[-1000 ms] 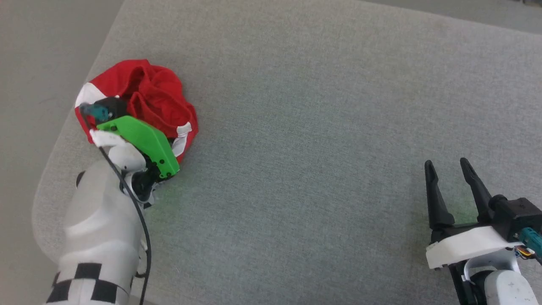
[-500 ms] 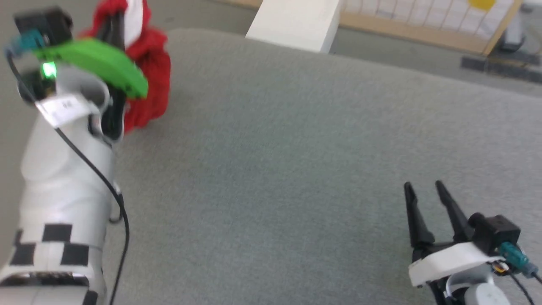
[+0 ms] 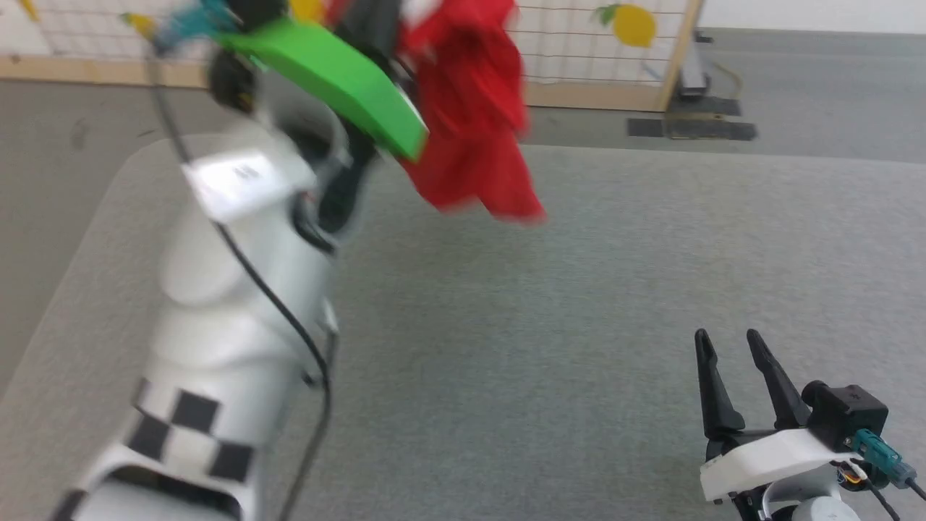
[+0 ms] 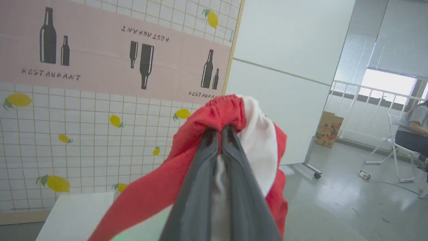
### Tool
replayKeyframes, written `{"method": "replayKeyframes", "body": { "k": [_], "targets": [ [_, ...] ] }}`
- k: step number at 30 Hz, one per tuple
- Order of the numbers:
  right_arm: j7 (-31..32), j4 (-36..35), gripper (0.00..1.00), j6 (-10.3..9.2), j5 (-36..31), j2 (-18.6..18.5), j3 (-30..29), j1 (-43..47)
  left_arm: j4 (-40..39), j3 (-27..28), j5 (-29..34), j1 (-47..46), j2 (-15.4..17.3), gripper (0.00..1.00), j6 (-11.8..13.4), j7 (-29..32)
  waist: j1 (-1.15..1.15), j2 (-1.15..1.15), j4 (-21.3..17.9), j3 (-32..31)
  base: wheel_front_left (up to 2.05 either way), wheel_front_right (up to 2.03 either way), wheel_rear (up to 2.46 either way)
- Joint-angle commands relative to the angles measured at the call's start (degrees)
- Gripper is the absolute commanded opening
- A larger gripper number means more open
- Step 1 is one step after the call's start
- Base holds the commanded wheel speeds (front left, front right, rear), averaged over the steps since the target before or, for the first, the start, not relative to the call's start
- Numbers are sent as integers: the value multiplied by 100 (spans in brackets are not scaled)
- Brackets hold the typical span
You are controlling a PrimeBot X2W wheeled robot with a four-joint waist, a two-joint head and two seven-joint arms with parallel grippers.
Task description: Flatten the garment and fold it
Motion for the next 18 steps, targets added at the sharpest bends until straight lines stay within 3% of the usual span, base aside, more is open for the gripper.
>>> {"method": "replayKeyframes", "body": {
  "k": [1,12,18],
  "targets": [
    [-67,18,100,-8,21,1,-4,9,20,-170,-215,317,-106,0,-38,49,0,0,-340,-32,0,0,0],
    [-116,124,100,-8,30,1,-36,-27,458,-2178,-1318,1780,-375,0,-39,1204,0,0,-468,107,0,0,0],
    [-135,203,100,-8,68,1,-15,-24,877,-3068,-1508,2297,-392,0,-39,2074,0,0,-361,89,0,0,0]
  ]
}}
